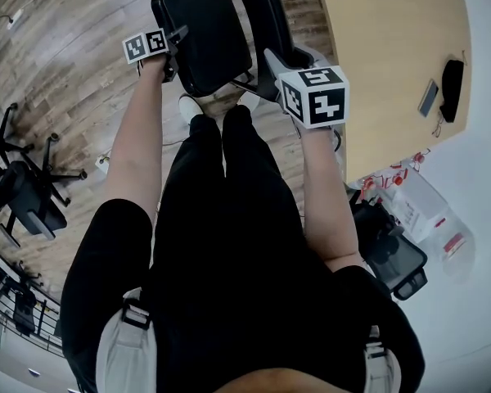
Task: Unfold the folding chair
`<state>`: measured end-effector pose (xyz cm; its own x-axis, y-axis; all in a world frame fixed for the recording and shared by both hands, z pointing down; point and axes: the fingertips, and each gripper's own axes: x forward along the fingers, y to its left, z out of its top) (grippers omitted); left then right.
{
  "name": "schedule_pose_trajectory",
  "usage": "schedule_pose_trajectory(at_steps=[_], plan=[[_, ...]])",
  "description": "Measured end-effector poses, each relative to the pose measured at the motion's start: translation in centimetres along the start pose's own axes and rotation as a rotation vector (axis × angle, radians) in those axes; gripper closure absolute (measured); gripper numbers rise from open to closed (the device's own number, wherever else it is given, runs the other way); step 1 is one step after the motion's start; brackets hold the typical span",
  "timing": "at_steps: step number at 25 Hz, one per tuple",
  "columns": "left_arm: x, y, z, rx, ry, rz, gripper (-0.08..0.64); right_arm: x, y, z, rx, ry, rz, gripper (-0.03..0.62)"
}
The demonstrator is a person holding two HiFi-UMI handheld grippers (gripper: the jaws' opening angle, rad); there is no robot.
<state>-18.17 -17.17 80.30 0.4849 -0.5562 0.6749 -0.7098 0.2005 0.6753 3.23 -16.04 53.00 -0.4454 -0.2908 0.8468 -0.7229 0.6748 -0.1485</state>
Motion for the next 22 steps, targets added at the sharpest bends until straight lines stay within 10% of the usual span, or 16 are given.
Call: schedule_pose_trajectory(at_steps=[22], plan=[[-0.9,16.9,-3.3,-0.099,0.017,-0.264,0.333,5.8,1.9,-2.4,0.096,-0.039,0.072,0.476]])
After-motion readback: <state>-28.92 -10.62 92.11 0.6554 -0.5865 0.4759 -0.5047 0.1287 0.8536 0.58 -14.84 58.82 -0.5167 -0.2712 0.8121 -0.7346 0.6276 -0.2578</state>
